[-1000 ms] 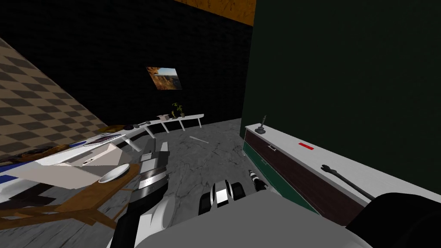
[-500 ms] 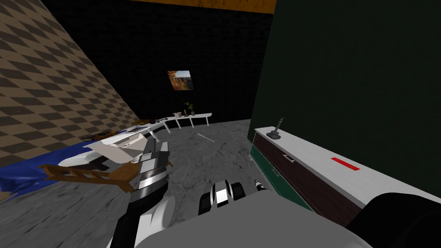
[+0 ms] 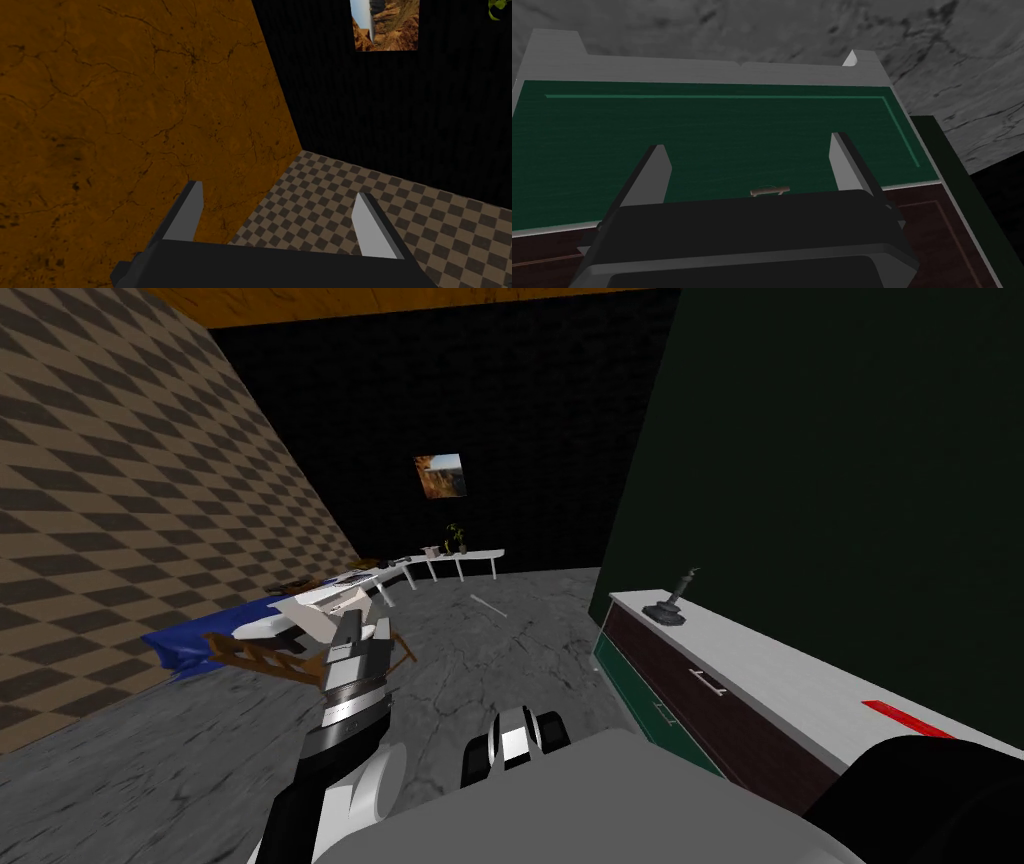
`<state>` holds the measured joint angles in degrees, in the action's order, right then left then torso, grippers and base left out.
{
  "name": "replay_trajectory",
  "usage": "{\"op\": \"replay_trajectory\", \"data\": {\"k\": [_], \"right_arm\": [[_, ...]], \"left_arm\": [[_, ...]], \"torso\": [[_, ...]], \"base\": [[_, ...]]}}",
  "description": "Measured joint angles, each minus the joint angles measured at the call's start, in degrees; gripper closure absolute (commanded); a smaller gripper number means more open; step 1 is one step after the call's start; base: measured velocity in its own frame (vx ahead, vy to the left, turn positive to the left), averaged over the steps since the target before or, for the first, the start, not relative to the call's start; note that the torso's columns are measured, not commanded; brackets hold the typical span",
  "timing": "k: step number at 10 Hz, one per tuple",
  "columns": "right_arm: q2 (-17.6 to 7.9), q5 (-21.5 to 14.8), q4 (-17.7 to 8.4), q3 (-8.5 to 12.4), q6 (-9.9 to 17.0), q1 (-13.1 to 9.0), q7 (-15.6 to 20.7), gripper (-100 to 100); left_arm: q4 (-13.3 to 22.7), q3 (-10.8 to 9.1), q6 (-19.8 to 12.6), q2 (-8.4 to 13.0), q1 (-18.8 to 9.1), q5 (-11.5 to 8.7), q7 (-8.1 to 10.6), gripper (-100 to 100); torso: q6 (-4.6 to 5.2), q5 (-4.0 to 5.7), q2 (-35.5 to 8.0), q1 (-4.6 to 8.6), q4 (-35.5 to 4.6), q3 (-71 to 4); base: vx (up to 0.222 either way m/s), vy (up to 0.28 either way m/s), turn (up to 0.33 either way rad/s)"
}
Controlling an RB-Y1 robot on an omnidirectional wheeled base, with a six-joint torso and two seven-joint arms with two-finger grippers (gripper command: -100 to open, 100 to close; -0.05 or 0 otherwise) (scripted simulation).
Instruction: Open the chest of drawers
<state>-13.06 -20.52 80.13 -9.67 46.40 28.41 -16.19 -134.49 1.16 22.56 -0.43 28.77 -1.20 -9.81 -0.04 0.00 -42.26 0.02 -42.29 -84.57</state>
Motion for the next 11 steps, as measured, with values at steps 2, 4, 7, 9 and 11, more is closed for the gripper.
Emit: {"op": "replay_trajectory", "data": {"k": [2,4,7,9,11], "right_arm": [[-0.14,-0.19,-2.29,0.02,2.89,-0.58,-0.11,-100],[0.1,-1.54,-5.19,-0.28,5.62,-0.2,-0.88,-100],[-0.26,-1.88,-8.63,-0.29,9.44,-0.39,-1.03,-100],[0.39,-3.09,-10.99,-0.7,12.08,-0.61,-1.79,-100],[0.31,-3.08,-11.77,-0.69,15.04,-0.74,-1.77,-100]], "left_arm": [[0.0,-0.01,0.0,0.0,0.01,0.0,0.0,0],[0.0,-0.01,0.0,0.0,0.01,0.0,0.0,0],[0.0,-0.01,0.0,0.0,0.01,0.0,0.0,0],[0.0,0.0,0.0,0.0,0.0,0.0,0.0,0],[0.0,-0.01,0.0,0.0,0.02,0.0,0.0,0]], "torso": [[0.1,-0.02,-0.07,-0.08,0.0,0.02],[0.05,0.0,-0.03,0.0,0.0,0.01],[0.05,0.01,-0.01,0.01,0.01,-0.01],[-0.01,-0.01,-0.03,-0.05,0.0,0.02],[0.09,-0.01,-0.03,-0.06,0.01,0.0]], "base": [[0.012,-0.039,0.199],[0.013,-0.042,0.165],[0.013,-0.047,0.229],[0.006,-0.049,0.332],[0.001,-0.037,0.197]]}}
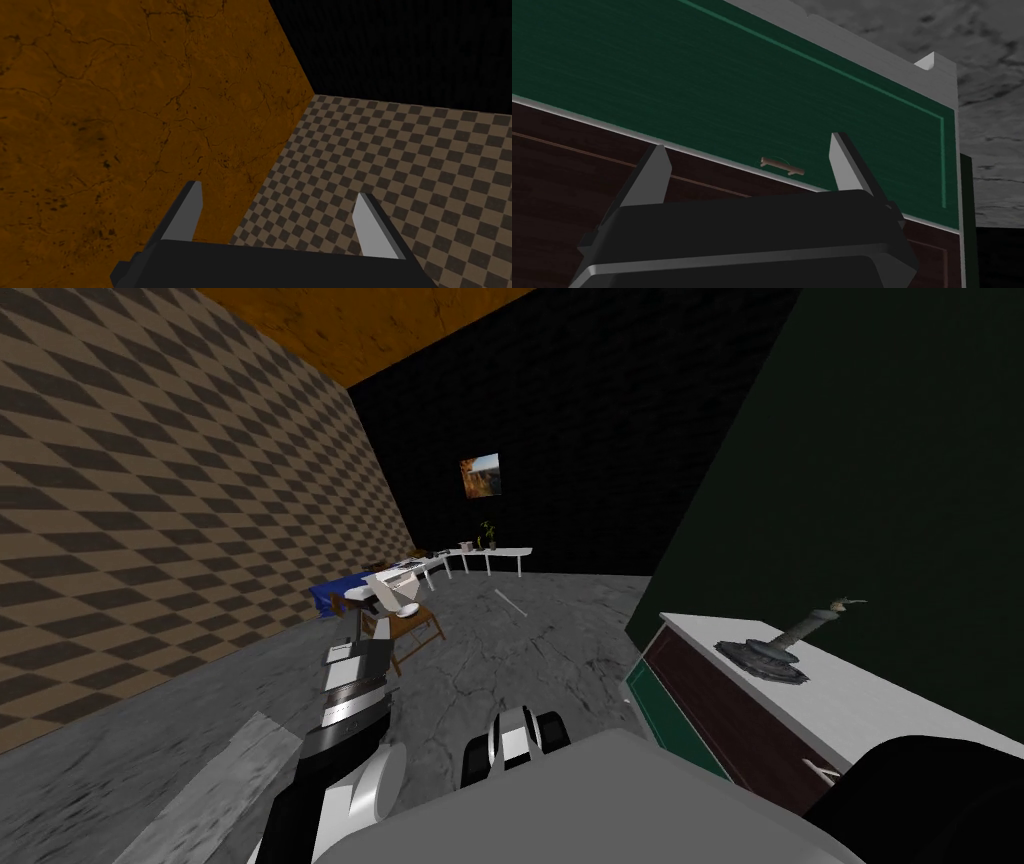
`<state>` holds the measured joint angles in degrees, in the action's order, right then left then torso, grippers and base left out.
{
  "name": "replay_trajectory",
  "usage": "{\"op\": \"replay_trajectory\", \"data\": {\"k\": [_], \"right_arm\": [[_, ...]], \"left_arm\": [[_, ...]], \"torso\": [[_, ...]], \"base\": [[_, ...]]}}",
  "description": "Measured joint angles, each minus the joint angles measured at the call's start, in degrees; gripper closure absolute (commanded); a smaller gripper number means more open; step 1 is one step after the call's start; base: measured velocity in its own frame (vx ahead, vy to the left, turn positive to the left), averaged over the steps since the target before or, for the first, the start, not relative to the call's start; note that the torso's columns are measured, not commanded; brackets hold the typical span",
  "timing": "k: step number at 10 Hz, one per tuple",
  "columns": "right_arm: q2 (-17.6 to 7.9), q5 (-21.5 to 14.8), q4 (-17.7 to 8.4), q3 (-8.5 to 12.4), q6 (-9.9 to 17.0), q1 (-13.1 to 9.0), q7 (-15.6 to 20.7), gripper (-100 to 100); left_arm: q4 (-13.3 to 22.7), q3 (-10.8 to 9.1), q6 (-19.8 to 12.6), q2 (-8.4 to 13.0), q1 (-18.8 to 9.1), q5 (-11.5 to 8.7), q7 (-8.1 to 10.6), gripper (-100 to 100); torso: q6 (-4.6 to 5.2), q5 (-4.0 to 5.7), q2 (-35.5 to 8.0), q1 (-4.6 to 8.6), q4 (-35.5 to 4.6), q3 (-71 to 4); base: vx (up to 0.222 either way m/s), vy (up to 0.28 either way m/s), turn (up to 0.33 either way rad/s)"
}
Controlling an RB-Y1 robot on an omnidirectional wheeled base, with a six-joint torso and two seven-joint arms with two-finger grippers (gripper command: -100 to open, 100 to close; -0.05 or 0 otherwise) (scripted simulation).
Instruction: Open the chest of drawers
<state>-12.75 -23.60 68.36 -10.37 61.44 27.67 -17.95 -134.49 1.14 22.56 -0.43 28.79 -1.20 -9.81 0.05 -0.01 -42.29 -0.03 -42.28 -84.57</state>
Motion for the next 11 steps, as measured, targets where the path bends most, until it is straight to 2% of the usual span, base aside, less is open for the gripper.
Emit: {"op": "replay_trajectory", "data": {"k": [2,3,4,5,8,9,10,11], "right_arm": [[0.01,-0.49,-2.15,-0.16,3.03,0.41,-0.28,-100],[-0.1,-0.38,-2.69,-0.07,4.11,0.15,-0.23,-100],[-0.04,-0.57,-2.31,-0.22,6.32,1.03,0.02,-100],[0.01,-0.66,-4.32,-0.16,7.9,0.21,-0.11,-100],[0.02,-1.08,-8.24,-0.19,12.82,0.26,-0.6,-100],[-0.04,-1.14,-8.12,-0.23,14.88,0.83,-0.5,-100],[0.07,-1.22,-9.24,-0.24,15.7,0.46,-0.62,-100],[0.4,-1.45,-11.42,-0.32,16.87,-0.14,-1.12,-100]], "left_arm": [[0.0,0.0,0.0,0.0,0.0,0.0,0.0,0],[0.0,0.0,0.0,0.0,0.0,0.0,0.0,0],[0.0,0.01,0.0,0.0,-0.02,0.0,0.0,0],[0.0,0.0,0.0,0.0,-0.01,0.0,0.0,0],[0.0,0.0,0.0,0.0,-0.01,0.0,0.0,0],[0.0,0.0,0.0,0.0,0.0,0.0,0.0,0],[0.0,0.0,0.0,0.0,0.0,0.0,0.0,0],[0.0,0.01,0.0,0.0,-0.01,0.0,0.0,0]], "torso": [[-0.02,0.02,0.01,0.08,-0.01,0.0],[-0.01,0.0,0.03,0.0,0.0,-0.01],[-0.11,0.0,0.0,0.03,-0.01,0.01],[-0.04,0.02,0.0,0.06,-0.01,0.01],[-0.08,0.01,-0.01,0.05,-0.01,0.02],[-0.02,0.0,0.01,0.02,0.0,0.0],[-0.03,-0.01,0.05,-0.07,0.01,-0.02],[-0.1,-0.01,0.02,-0.02,-0.01,0.0]], "base": [[0.003,-0.043,0.095],[-0.005,-0.043,0.34],[-0.008,-0.052,0.253],[-0.01,-0.058,0.363],[-0.014,-0.06,0.237],[-0.003,-0.027,-0.032],[-0.015,-0.032,0.291],[-0.012,-0.041,0.196]]}}
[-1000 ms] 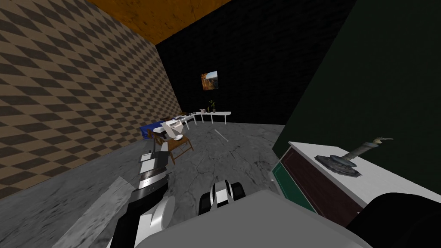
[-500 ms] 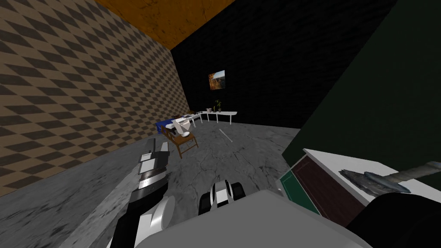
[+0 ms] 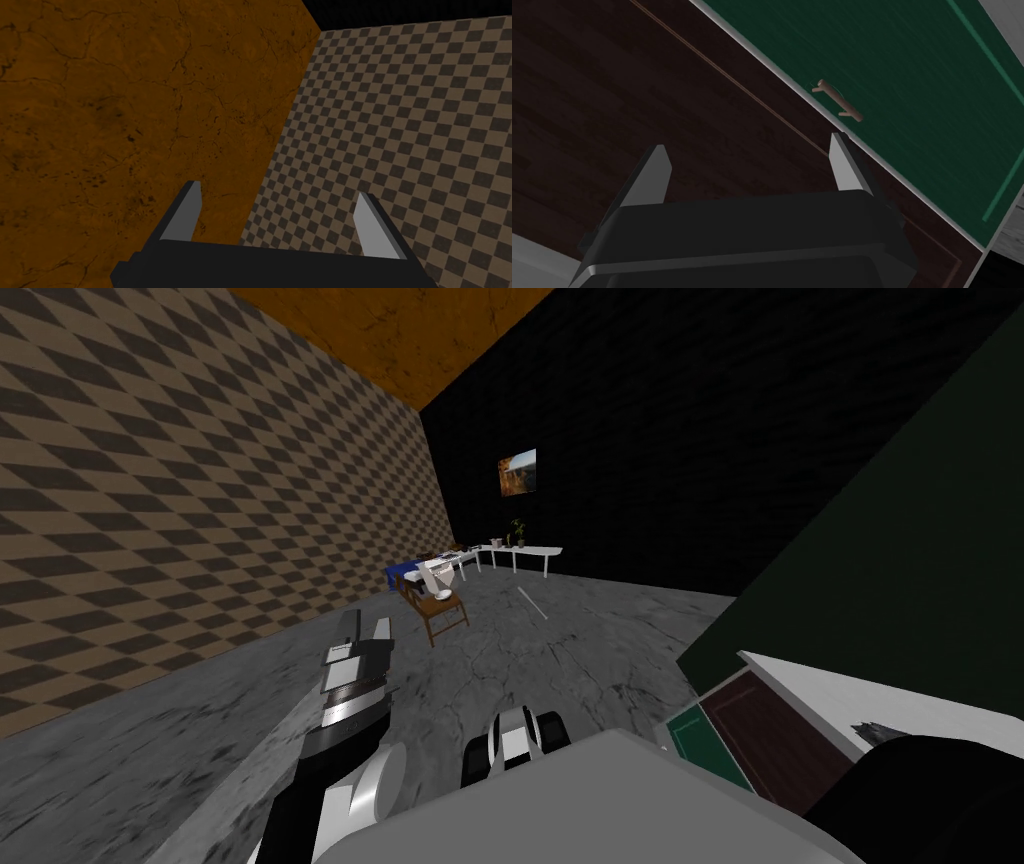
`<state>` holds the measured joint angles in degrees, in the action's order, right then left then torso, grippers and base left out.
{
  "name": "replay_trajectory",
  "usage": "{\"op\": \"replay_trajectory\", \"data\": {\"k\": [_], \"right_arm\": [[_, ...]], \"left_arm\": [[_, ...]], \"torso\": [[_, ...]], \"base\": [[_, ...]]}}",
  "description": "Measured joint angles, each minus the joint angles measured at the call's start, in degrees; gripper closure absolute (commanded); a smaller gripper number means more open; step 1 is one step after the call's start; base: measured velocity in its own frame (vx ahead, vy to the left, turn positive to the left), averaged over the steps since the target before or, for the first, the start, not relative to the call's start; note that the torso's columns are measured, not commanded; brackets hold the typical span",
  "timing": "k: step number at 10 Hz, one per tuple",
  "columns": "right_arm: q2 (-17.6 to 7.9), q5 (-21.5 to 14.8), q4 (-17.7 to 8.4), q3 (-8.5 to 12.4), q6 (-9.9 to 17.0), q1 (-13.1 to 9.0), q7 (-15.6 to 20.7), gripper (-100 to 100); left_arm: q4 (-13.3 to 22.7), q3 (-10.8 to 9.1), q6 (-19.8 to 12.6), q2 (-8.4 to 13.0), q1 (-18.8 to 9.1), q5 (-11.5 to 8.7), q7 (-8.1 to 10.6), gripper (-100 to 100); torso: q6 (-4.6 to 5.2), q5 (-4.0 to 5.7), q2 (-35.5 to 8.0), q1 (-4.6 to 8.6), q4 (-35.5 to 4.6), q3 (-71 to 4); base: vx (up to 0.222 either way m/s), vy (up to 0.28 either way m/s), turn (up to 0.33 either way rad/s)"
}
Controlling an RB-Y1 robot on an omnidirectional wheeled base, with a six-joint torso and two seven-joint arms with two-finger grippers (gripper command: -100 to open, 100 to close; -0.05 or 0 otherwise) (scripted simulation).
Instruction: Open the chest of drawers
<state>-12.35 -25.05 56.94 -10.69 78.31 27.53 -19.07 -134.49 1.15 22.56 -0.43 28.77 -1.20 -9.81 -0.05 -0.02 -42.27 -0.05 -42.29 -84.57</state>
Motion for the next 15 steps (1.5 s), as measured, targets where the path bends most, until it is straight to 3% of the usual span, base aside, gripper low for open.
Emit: {"op": "replay_trajectory", "data": {"k": [7,8,11,12,15], "right_arm": [[0.4,-0.18,-7.45,0.04,10.16,-0.37,-0.54,-100],[0.55,-0.06,-10.74,0.2,11.05,-1.68,-0.92,-100],[0.71,-0.13,-12.16,0.11,14.62,-1.02,-1.13,-100],[0.61,-0.24,-10.51,-0.03,17.06,0.26,-0.75,-100],[0.82,-0.1,-14.79,0.13,18.45,-1.2,-1.31,-100]], "left_arm": [[0.0,-0.01,0.0,0.0,0.02,0.0,0.0,0],[0.0,-0.01,0.0,0.0,0.01,0.0,0.0,0],[0.0,-0.01,0.0,0.0,0.02,0.0,0.0,0],[0.0,-0.01,0.0,0.0,0.01,0.0,0.0,0],[0.0,-0.01,0.0,0.0,0.01,0.0,0.0,0]], "torso": [[0.09,0.02,0.01,0.03,0.01,0.0],[0.03,0.02,0.03,0.07,0.01,-0.01],[0.08,0.02,-0.01,0.02,0.0,0.01],[0.04,0.01,-0.02,0.03,0.0,0.01],[0.01,0.0,0.0,0.02,0.0,0.0]], "base": [[-0.026,-0.044,0.214],[-0.022,-0.039,0.138],[-0.027,-0.035,0.191],[-0.027,-0.035,0.109],[-0.023,-0.021,0.181]]}}
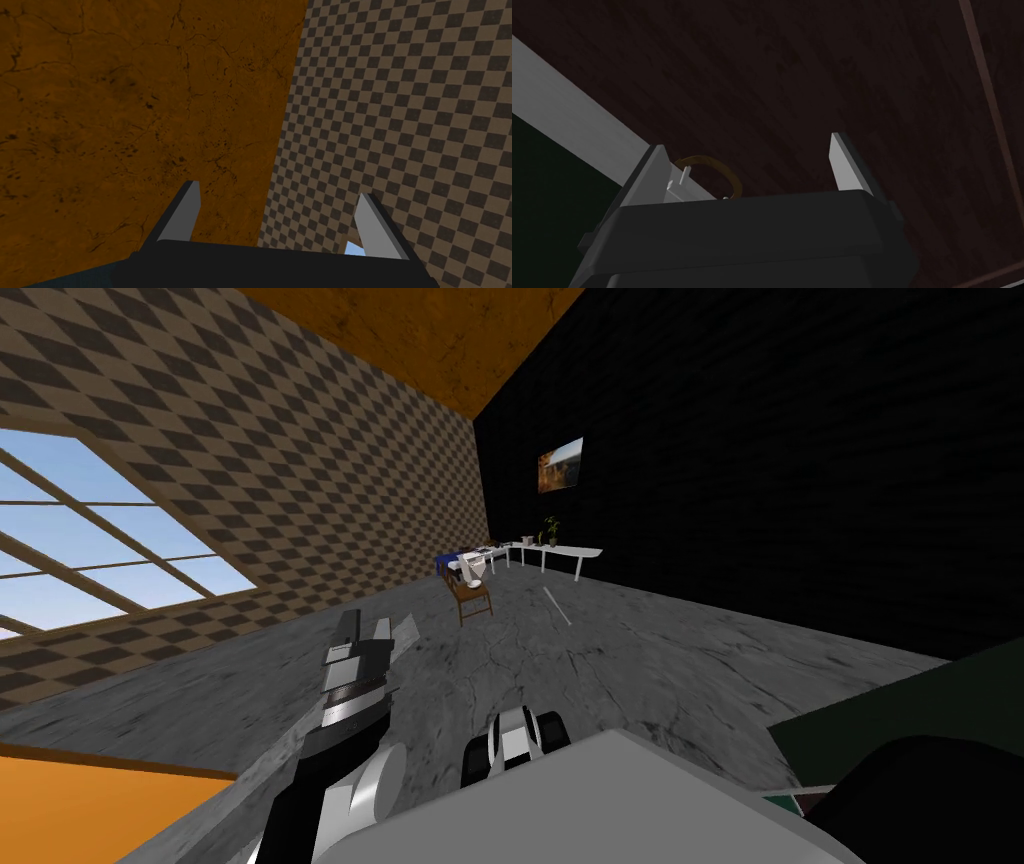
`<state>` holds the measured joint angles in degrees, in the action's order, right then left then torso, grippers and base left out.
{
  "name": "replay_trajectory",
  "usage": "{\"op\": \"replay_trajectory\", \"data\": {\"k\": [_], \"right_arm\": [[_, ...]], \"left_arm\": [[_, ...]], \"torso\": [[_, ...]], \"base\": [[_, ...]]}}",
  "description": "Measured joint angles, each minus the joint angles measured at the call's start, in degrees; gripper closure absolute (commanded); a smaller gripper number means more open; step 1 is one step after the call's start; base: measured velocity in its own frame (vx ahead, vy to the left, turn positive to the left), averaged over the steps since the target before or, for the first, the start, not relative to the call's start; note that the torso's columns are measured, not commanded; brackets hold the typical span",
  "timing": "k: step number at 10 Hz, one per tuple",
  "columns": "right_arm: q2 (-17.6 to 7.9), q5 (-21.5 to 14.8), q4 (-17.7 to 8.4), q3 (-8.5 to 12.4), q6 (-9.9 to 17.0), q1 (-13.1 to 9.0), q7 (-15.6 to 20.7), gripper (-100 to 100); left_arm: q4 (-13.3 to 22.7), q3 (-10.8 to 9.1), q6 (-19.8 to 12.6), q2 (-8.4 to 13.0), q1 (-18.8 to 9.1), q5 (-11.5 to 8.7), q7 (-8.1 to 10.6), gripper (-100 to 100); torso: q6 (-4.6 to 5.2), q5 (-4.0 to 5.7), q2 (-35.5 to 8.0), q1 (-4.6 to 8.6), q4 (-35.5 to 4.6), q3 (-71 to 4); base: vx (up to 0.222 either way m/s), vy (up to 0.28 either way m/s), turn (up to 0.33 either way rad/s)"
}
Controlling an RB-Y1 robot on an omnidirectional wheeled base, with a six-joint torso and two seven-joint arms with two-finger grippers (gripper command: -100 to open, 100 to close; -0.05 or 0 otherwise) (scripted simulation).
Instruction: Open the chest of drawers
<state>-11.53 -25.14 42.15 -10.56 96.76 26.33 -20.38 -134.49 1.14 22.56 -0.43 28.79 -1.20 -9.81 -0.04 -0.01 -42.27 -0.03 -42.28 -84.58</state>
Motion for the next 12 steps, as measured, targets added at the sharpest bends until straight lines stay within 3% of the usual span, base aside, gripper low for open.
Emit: {"op": "replay_trajectory", "data": {"k": [1,4,7,8,10,11,12], "right_arm": [[-0.22,0.1,-1.61,0.11,1.24,-0.35,-0.03,-100],[-0.36,-0.06,-1.48,-0.06,4.88,0.7,0.11,-100],[-0.45,-0.08,-4.57,-0.05,7.56,0.14,-0.32,-100],[-0.46,-0.2,-4.07,-0.18,9.05,0.74,-0.33,-100],[-0.51,-0.18,-4.77,-0.15,9.66,0.5,-0.38,-100],[-1.32,0.07,-5.85,0.12,8.32,0.71,-0.31,-100],[-1.75,0.12,-5.36,0.18,7.68,1.37,-0.1,-100]], "left_arm": [[0.0,0.0,0.0,0.0,0.0,0.0,0.0,0],[0.0,-0.01,0.0,0.0,0.01,0.0,0.0,0],[0.0,-0.01,0.0,0.0,0.01,0.0,0.0,0],[0.0,-0.01,0.0,0.0,0.01,0.0,0.0,0],[0.0,-0.01,0.0,0.0,0.01,0.0,0.0,0],[0.0,-0.01,0.0,0.0,0.01,0.0,0.0,0],[0.0,-0.01,0.0,0.0,0.01,0.0,0.0,0]], "torso": [[0.02,0.02,-0.04,0.09,-0.01,0.02],[0.04,0.01,0.0,-0.02,0.0,0.01],[0.05,0.03,-0.03,0.06,-0.01,0.02],[0.04,0.02,-0.02,0.04,0.0,0.01],[0.05,0.0,0.05,-0.02,0.02,-0.03],[0.04,-0.01,0.03,-0.05,0.02,-0.02],[0.04,0.0,0.0,-0.04,0.0,0.0]], "base": [[-0.024,-0.038,0.061],[-0.024,-0.019,0.105],[-0.031,-0.026,0.146],[-0.014,-0.017,0.053],[-0.003,0.005,0.007],[-0.003,0.022,0.004],[-0.004,0.022,0.005]]}}
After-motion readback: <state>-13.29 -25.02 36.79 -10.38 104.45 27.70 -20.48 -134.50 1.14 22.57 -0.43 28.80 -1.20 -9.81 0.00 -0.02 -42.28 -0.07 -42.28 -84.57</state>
